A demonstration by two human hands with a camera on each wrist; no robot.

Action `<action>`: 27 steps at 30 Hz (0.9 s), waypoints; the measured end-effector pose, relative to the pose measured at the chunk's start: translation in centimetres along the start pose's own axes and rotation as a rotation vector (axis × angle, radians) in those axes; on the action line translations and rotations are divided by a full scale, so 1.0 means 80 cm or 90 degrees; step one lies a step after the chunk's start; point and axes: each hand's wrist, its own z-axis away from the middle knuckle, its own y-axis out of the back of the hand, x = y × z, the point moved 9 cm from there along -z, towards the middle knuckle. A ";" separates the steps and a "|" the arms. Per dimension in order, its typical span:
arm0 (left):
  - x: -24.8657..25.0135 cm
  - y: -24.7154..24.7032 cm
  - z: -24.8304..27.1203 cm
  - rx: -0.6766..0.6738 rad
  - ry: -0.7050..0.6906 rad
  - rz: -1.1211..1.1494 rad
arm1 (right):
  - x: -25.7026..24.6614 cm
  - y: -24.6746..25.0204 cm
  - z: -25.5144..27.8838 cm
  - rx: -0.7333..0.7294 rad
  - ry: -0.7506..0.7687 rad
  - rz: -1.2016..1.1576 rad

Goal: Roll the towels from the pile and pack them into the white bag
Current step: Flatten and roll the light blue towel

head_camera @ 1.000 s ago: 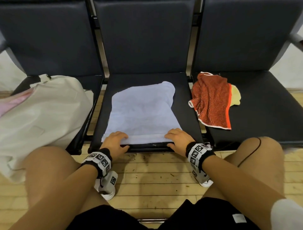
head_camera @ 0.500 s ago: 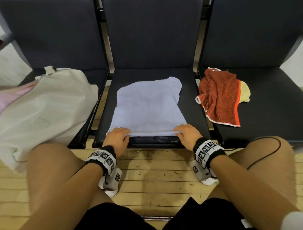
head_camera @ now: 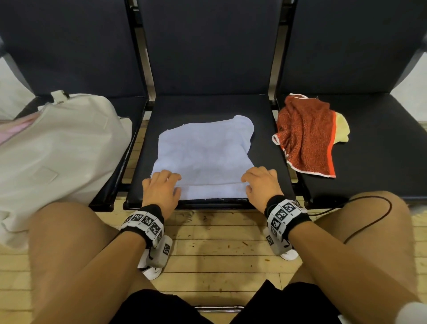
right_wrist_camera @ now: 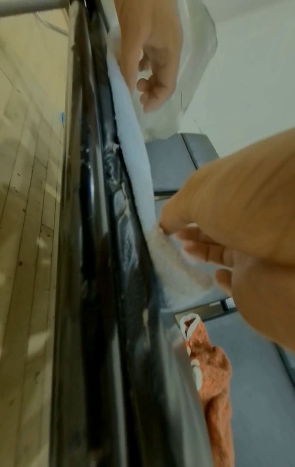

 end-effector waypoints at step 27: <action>0.002 -0.009 0.000 -0.027 0.011 0.050 | -0.003 -0.012 -0.001 -0.117 -0.002 -0.006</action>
